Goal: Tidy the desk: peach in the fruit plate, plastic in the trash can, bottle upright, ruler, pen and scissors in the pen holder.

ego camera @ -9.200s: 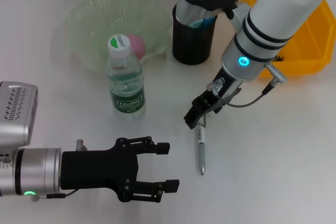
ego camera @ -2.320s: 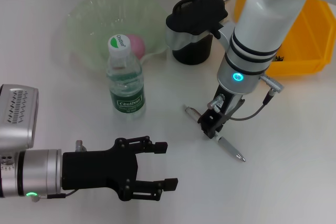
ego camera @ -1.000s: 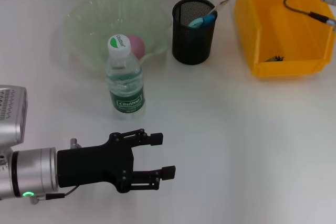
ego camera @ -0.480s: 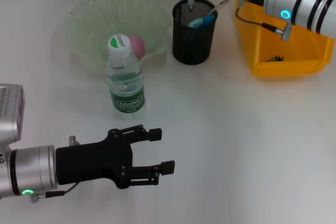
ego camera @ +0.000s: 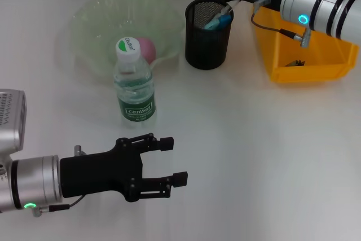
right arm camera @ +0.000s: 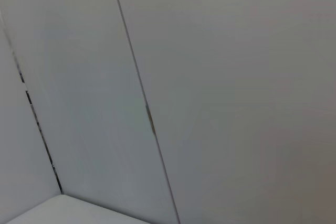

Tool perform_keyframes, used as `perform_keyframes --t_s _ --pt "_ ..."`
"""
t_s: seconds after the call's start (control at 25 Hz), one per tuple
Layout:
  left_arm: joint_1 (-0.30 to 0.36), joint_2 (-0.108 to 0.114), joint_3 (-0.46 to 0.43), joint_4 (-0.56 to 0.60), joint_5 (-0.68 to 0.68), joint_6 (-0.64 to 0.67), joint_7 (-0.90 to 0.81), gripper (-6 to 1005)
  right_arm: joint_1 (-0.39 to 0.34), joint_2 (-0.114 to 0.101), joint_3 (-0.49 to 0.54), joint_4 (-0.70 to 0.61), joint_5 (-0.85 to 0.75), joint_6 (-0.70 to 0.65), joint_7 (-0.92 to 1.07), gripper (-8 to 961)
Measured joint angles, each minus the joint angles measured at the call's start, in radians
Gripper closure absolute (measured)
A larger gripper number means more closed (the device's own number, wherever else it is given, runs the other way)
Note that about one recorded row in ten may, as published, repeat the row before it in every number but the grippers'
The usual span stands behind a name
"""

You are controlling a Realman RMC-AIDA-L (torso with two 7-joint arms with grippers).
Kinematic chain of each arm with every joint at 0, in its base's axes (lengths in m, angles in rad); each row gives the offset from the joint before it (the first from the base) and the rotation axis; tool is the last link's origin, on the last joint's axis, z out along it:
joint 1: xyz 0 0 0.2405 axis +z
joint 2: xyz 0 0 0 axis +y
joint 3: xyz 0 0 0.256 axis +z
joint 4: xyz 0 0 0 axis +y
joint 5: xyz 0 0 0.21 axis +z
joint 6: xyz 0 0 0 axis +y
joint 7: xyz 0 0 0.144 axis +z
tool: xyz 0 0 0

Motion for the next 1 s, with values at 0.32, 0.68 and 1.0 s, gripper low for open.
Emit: perform_keyframes --t_s 0.32,0.68,1.0 --pt "0.005 -0.001 -0.006 0.000 -0.001 0.005 0.001 170 -0.068 0.000 0.010 -0.047 0.054 -0.089 0.000 513" --pt "0.008 0.003 -0.027 0.001 -0.004 0.063 -0.017 170 -0.334 -0.015 0.012 -0.307 0.040 -0.555 0.095 499" --pt "0.029 0.008 -0.051 0.012 -0.005 0.088 -0.031 170 -0.487 -0.043 0.224 -0.306 -0.236 -1.054 -0.031 268"
